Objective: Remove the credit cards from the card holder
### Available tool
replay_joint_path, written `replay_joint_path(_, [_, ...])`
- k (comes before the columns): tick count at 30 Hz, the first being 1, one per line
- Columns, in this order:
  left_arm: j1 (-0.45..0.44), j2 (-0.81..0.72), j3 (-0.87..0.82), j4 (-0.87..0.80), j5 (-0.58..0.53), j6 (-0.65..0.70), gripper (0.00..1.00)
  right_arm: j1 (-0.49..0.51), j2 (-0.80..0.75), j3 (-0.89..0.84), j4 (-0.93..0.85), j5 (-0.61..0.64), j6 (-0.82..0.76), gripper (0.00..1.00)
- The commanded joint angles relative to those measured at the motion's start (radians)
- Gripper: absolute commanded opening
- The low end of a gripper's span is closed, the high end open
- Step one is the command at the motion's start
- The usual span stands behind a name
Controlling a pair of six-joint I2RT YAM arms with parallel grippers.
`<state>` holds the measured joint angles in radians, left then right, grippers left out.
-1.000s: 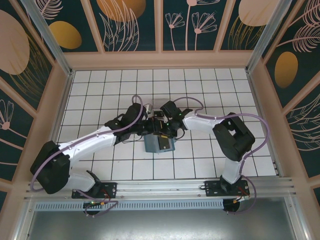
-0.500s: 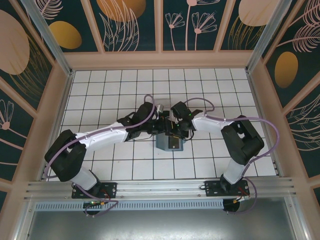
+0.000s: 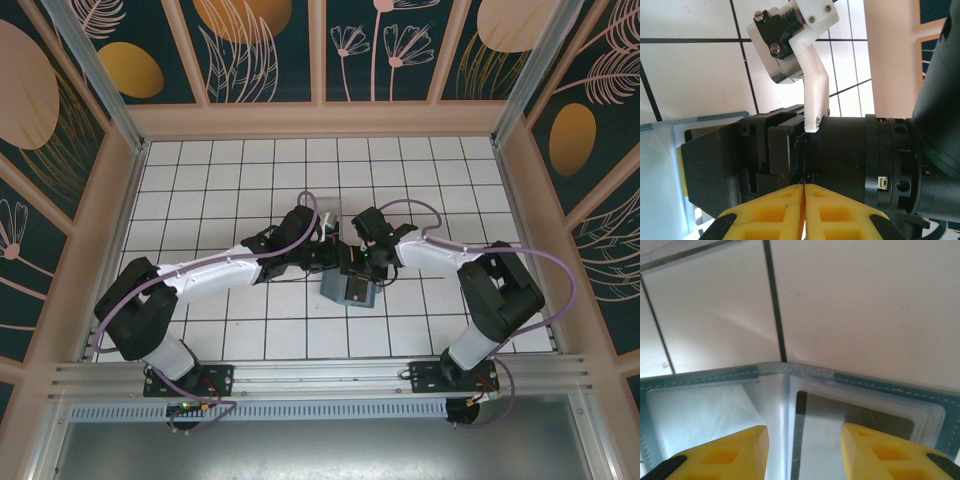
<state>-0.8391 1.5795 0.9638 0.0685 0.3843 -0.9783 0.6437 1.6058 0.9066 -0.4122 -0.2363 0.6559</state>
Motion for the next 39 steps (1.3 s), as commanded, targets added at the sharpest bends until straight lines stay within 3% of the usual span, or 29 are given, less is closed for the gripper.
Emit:
replay_joint_path(1, [0.022,-0.009,-0.046,-0.103,-0.103,0.020,0.12,0.000,-0.088,0.000,-0.022,-0.061,-0.013,0.43])
replay_joint_path(11, [0.022,-0.087,-0.092,0.020,-0.012,0.051,0.12,-0.007,-0.117,-0.020,-0.056,-0.042,-0.006,0.43])
replay_joint_path(16, [0.022,-0.093,-0.083,-0.012,-0.044,0.055,0.25,-0.009,-0.151,-0.033,-0.076,-0.015,0.010,0.43])
replay_joint_path(20, [0.023,-0.085,-0.075,-0.032,-0.064,0.058,0.27,-0.009,-0.152,-0.069,-0.099,0.032,0.014,0.43])
replay_joint_path(28, [0.019,0.006,-0.015,-0.080,-0.036,0.069,0.23,-0.013,-0.134,-0.142,-0.080,0.086,0.022,0.40])
replay_joint_path(39, [0.003,0.097,0.043,-0.163,-0.054,0.061,0.21,0.003,-0.082,-0.144,-0.001,0.054,0.047,0.31])
